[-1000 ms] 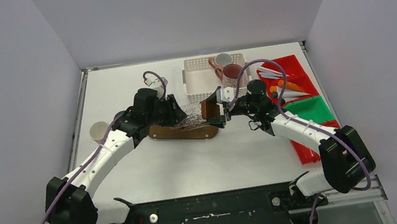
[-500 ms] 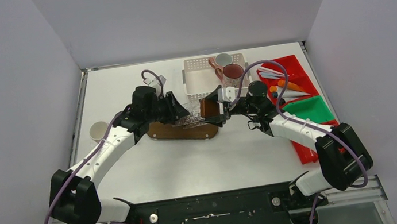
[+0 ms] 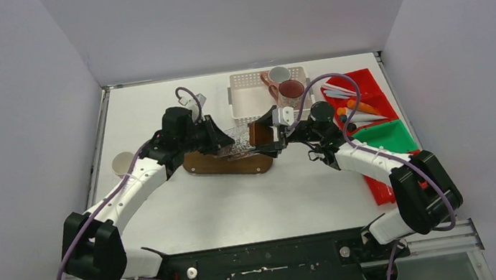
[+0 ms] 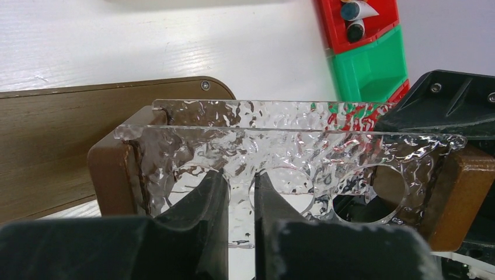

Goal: Prepare toiletry sets of a toothbrush and toothpaste on the tray
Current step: Pick up the toothpaste holder from the storage box.

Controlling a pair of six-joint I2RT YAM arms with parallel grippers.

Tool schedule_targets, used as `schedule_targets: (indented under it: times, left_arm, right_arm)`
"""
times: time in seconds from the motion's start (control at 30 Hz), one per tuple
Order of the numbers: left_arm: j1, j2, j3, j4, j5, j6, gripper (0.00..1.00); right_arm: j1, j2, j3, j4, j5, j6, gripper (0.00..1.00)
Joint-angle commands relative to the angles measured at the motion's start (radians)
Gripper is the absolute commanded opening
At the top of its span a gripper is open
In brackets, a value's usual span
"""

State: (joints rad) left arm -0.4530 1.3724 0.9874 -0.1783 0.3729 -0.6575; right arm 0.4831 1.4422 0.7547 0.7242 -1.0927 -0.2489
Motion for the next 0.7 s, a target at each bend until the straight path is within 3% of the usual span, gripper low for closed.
schedule_targets:
  times: [0.0, 0.13, 0.37, 0.47, 0.67]
  left_arm:
    - [0.023, -0.007, 0.056, 0.022, -0.029, 0.013, 0.00]
    - [0.046, -0.017, 0.084, 0.028, -0.039, 0.021, 0.00]
    - [0.070, -0.021, 0.084, 0.095, -0.002, 0.009, 0.00]
    - [0.083, -0.026, 0.063, 0.141, 0.029, -0.016, 0.00]
    - [0.103, -0.039, 0.041, 0.207, 0.077, -0.048, 0.00]
  right_arm:
    - [0.004, -0.012, 0.008, 0.167, -0.077, -0.011, 0.00]
    - [-0.008, -0.014, 0.005, 0.149, -0.061, -0.013, 0.03]
    - [-0.021, -0.035, -0.001, 0.060, -0.051, -0.083, 0.31]
    - [-0.021, -0.048, 0.002, -0.003, -0.026, -0.139, 0.51]
    - [-0.027, -0.075, -0.007, -0.060, -0.003, -0.196, 0.62]
